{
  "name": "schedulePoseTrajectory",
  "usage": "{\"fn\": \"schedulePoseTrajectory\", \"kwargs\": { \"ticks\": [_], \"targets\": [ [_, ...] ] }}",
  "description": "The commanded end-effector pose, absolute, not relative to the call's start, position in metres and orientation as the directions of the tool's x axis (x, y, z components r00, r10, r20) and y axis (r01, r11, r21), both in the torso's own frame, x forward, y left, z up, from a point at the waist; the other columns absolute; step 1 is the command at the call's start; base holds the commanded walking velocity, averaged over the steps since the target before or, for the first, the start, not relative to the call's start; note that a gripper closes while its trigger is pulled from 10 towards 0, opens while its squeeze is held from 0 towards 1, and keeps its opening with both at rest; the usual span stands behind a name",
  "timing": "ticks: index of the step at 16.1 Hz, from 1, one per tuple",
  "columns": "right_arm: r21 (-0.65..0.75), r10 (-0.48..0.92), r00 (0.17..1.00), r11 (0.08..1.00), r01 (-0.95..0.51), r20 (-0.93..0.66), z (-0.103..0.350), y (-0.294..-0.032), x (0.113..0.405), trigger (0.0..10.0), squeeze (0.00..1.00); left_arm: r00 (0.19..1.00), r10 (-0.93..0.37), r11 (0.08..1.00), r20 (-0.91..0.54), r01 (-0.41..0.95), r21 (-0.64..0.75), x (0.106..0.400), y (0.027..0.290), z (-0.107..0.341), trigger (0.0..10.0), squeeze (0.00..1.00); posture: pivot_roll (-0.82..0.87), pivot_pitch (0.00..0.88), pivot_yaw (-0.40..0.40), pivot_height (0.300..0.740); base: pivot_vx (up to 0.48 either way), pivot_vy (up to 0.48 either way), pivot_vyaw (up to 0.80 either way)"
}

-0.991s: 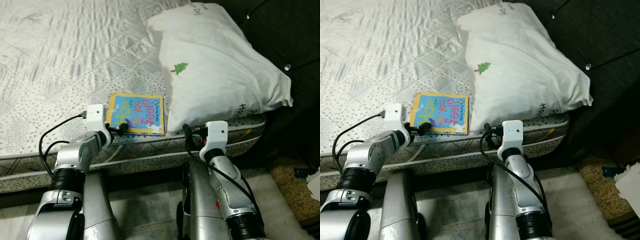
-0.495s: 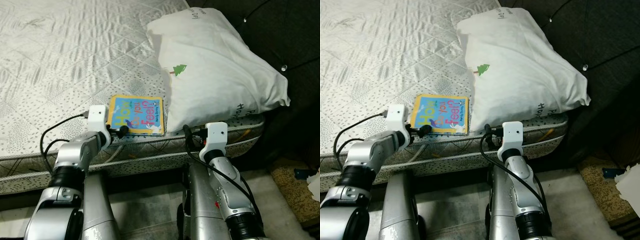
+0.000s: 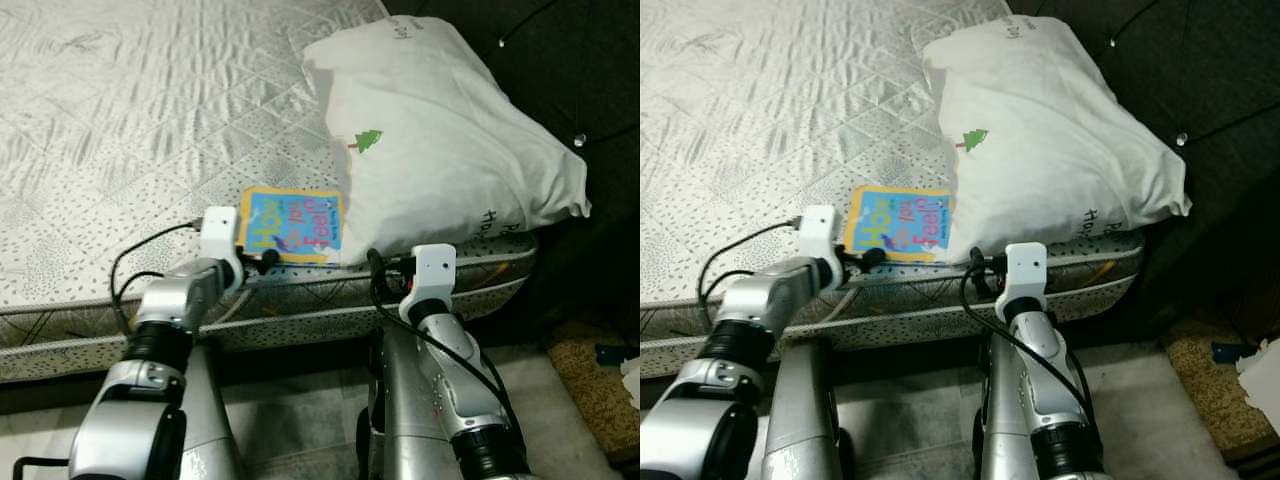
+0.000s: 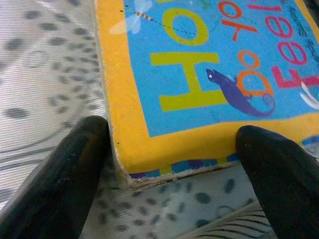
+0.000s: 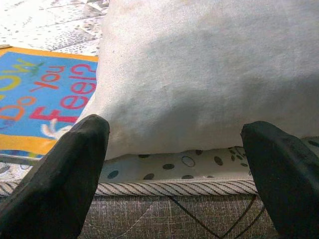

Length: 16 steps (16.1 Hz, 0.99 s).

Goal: Clean up the room

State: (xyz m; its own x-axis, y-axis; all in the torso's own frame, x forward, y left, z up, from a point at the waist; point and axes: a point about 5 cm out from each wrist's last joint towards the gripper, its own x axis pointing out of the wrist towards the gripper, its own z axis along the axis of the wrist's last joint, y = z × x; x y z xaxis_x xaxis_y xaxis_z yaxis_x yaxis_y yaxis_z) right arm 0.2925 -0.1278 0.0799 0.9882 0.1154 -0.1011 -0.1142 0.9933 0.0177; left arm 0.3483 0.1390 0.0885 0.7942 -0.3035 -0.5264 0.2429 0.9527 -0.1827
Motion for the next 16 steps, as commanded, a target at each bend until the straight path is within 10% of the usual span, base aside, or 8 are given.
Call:
{"fn": "schedulePoseTrajectory", "kwargs": {
  "ticks": [1,16],
  "targets": [
    [0.024,0.106,0.989,0.994,-0.105,-0.1,0.079,-0.13,0.294,10.0,0.0,0.779,-0.346,0.938,-0.523,0.292,-0.186,0.349,0.127,0.09,10.0,1.0,0.03,0.054,-0.016,0.482,0.0,0.0,0.0],
    [0.024,0.107,0.99,0.994,-0.105,-0.095,0.08,-0.13,0.295,10.0,0.0,0.752,-0.398,0.917,-0.525,0.345,-0.202,0.342,0.108,0.085,10.0,1.0,0.03,0.052,-0.014,0.482,0.0,0.0,0.0]
  ]
}}
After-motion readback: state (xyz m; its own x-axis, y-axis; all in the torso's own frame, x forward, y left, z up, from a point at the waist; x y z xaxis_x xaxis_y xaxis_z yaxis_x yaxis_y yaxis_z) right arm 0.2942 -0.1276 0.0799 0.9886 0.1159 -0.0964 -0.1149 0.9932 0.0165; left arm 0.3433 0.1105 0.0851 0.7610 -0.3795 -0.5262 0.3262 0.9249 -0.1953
